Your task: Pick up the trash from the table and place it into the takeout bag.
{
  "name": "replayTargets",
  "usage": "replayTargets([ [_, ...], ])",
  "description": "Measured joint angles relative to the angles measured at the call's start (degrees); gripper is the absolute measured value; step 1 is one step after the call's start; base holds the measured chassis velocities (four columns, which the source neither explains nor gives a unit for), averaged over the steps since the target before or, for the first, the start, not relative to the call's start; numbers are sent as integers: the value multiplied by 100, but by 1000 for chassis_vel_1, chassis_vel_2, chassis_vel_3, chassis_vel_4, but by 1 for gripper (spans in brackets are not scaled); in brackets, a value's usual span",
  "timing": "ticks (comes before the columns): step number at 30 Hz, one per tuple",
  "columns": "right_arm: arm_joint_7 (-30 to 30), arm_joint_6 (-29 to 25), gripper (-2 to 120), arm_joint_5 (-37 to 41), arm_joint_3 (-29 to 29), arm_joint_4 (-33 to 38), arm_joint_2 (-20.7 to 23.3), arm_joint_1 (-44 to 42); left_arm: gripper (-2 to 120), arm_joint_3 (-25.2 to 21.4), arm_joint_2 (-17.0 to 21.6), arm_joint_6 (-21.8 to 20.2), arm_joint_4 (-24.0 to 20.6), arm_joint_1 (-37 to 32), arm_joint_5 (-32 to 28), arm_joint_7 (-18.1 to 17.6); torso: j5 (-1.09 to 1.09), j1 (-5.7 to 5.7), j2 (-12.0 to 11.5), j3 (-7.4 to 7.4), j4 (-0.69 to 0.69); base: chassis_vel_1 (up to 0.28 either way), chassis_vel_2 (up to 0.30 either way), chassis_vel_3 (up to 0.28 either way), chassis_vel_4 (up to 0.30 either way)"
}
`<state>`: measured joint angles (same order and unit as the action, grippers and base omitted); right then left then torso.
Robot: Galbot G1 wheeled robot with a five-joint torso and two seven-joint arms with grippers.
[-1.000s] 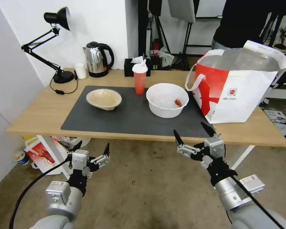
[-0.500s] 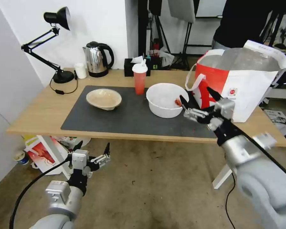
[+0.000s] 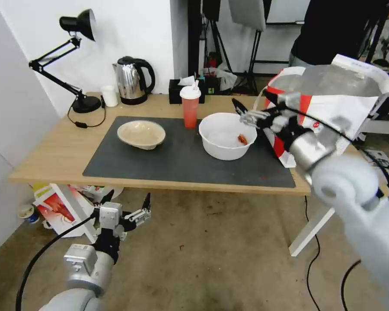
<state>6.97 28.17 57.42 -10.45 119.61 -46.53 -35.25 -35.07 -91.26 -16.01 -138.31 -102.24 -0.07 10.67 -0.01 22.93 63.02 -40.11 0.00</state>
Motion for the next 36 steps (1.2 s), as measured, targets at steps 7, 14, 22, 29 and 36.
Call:
replayTargets([
  [7,374,1095,100,970,1155,-595,-92,1662,100,-30,3,0,52,33,-52,-5,0,0,0,0,0,0,0,0,0],
  [14,564,1373,100,1333,1995,-1067,-399,2571,100,-56,3,3,93,83,-123,-7,0,0,0,0,1,0,0,0,0],
  [22,724,1364,100,1105,2735,-1131,-539,2709,100,-82,6,18,142,114,-173,-10,1,-1,0,0,0,0,0,0,0],
  [29,770,1348,100,1070,3145,-1153,-381,2943,100,-68,6,25,162,127,-173,-16,0,-1,0,0,-1,0,0,0,0],
  [36,958,1341,100,1075,3521,-1143,-68,3186,100,-65,8,25,142,102,-178,-16,1,-1,1,1,-1,0,0,0,0],
])
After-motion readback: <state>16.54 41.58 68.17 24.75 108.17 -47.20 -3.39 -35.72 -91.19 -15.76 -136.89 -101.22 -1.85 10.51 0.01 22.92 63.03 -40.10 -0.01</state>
